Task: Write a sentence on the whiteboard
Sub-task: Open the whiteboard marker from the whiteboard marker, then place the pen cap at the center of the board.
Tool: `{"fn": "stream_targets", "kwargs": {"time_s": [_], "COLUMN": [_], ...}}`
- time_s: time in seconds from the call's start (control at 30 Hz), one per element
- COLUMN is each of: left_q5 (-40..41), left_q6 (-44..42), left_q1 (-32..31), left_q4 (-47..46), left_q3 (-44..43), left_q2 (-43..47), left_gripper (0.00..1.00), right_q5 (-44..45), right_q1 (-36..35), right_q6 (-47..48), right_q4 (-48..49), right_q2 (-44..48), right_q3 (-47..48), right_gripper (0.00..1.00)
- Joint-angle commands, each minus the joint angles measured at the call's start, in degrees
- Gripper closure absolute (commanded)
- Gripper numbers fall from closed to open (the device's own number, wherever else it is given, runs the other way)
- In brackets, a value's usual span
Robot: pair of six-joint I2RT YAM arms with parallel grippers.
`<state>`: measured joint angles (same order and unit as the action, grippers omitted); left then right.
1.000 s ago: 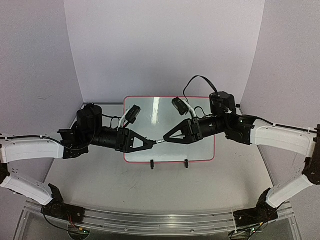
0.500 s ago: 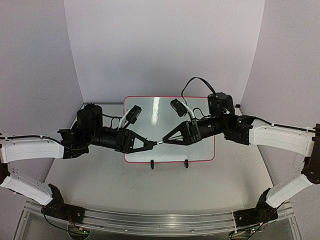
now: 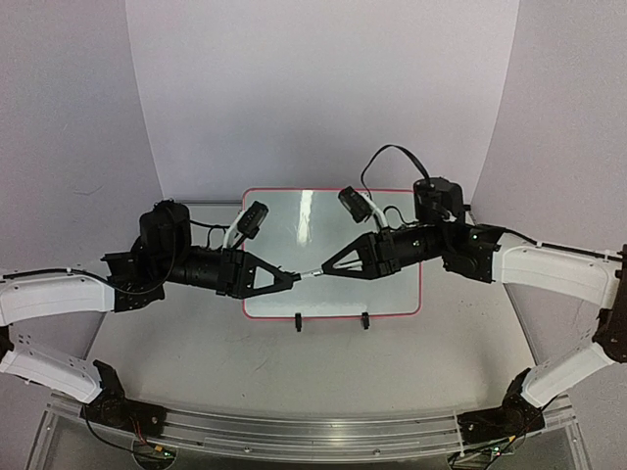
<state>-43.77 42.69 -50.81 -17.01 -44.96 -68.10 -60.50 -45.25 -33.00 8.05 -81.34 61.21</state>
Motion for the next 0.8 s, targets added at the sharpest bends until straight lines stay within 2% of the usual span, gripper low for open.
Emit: {"fn": "stream_targets", "kwargs": {"time_s": [0.0, 0.1, 0.23, 0.4, 0.5, 0.77], "left_q5": [0.9, 1.7, 4.5, 12.2, 15.2, 18.8], "left_q6": [-1.6, -3.8, -7.6, -10.6, -9.8, -2.9], "left_q1": [3.9, 4.1, 4.1, 4.1, 4.0, -1.5], "left_q4": [3.4, 7.7, 15.2, 24.3, 24.7, 16.0], "left_q3": [1.2, 1.1, 1.2, 3.2, 5.9, 12.0], "left_q2": [7.0, 8.3, 8.3, 6.5, 4.6, -2.1], "left_gripper": [1.0, 1.0, 1.0, 1.0, 1.0, 1.0], "right_q5": [-2.7, -4.9, -5.4, 0.2, 7.0, 17.3], "right_q1": [9.2, 12.4, 12.9, 12.9, 12.8, 12.8], "right_q6": [0.7, 0.4, 0.3, 3.0, 5.4, 6.5], "right_q4": [0.3, 0.2, -0.1, -5.2, -10.4, -13.4], "right_q2": [6.4, 8.7, 10.7, 13.5, 15.7, 18.5], "right_q3": [-2.3, -3.2, -3.5, -4.2, -4.9, -7.0], "right_gripper": [1.0, 1.0, 1.0, 1.0, 1.0, 1.0]}}
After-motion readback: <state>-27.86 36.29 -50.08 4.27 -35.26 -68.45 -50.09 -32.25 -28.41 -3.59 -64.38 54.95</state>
